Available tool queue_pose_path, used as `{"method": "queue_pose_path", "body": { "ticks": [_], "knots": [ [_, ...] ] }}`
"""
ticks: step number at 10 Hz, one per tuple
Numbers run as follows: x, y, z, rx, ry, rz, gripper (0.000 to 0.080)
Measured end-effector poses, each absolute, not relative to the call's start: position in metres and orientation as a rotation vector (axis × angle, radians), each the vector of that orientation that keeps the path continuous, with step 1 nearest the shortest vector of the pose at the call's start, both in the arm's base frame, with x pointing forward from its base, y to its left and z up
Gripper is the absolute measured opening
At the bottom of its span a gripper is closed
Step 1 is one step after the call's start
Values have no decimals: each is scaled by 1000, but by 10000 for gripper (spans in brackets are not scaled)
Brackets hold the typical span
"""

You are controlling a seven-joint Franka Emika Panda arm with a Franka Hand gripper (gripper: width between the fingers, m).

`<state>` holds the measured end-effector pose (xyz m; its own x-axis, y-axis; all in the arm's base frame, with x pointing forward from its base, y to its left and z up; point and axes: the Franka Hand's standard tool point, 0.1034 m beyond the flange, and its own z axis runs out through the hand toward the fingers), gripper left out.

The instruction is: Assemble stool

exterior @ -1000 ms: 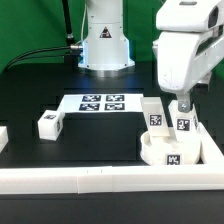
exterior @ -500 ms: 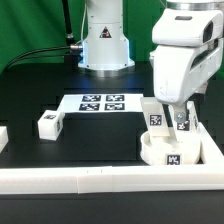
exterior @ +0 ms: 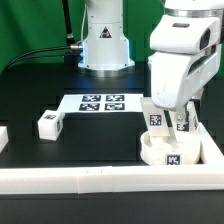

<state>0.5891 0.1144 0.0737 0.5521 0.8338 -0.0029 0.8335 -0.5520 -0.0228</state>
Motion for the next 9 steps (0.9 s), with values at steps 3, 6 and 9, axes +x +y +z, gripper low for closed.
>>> {"method": "queue_pose_path", "body": {
  "ticks": [3, 6, 9],
  "knots": [
    [589, 114, 73, -2752, -1476, 21, 337],
    [589, 114, 73, -2819, -1343, 22, 337],
    [589, 114, 73, -2942, -1049, 25, 337]
  ]
}}
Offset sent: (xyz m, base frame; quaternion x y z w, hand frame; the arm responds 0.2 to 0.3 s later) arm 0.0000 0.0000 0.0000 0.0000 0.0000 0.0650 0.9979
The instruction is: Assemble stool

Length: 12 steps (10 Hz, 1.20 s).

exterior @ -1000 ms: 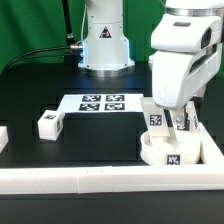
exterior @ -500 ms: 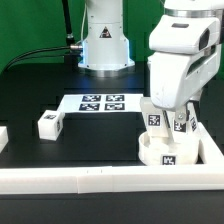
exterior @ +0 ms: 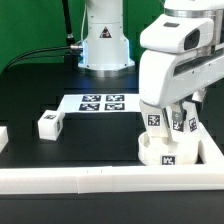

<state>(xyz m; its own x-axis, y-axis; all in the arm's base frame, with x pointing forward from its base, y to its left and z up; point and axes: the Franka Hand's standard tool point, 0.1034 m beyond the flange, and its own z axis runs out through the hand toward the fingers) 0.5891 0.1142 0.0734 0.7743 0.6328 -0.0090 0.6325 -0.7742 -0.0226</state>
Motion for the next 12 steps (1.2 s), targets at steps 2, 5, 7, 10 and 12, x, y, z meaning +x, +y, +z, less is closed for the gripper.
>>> {"method": "queue_pose_path", "body": {
  "ticks": [2, 5, 7, 10, 12],
  "knots": [
    [588, 117, 72, -3043, -707, 28, 337],
    [589, 123, 72, -3117, -217, 4, 337],
    [589, 124, 73, -3122, 172, 7, 337],
    [589, 126, 73, -3065, 608, 7, 337],
    [589, 126, 74, -3029, 754, 10, 337]
  ]
}}
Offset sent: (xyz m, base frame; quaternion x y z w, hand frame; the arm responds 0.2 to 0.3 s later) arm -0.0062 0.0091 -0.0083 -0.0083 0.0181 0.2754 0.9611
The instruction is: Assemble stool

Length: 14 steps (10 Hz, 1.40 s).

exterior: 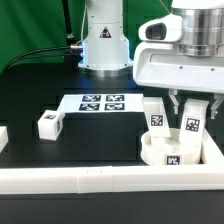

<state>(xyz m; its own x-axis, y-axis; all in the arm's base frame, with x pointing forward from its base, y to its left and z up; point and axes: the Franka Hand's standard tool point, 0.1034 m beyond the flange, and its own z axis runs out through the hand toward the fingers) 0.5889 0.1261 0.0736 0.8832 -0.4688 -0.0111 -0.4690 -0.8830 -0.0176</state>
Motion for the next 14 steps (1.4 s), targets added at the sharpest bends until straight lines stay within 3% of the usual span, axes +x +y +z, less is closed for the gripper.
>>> {"method": "queue_pose_path", "body": {
  "ticks": [14],
  "knots": [
    [591, 127, 73, -2080, 2205, 109, 337]
  ]
}}
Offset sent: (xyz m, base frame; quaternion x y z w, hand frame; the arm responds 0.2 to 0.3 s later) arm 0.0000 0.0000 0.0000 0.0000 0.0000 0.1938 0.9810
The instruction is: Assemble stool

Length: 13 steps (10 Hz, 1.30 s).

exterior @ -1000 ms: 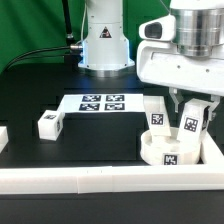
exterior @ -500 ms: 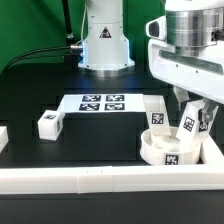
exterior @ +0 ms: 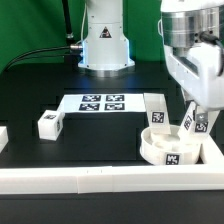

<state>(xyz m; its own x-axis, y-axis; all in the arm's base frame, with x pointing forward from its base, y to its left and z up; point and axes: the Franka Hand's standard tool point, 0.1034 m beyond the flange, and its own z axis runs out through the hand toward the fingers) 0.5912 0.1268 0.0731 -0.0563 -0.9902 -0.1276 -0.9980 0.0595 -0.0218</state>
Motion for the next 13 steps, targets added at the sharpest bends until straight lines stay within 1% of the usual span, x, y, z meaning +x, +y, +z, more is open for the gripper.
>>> {"method": "queue_pose_path", "body": {
  "ticks": [6, 8, 9, 10, 11, 12, 13],
  "knots": [
    [594, 122, 74, -1646, 2514, 178, 337],
    [595, 121, 74, -1614, 2526, 190, 337],
    [595, 121, 74, -1607, 2526, 197, 454],
    [595, 121, 75, -1627, 2512, 195, 454],
    [595, 121, 75, -1642, 2500, 194, 577],
    [595, 121, 77, -1657, 2486, 192, 637],
    [594, 121, 83, -1679, 2462, 189, 646]
  ]
}}
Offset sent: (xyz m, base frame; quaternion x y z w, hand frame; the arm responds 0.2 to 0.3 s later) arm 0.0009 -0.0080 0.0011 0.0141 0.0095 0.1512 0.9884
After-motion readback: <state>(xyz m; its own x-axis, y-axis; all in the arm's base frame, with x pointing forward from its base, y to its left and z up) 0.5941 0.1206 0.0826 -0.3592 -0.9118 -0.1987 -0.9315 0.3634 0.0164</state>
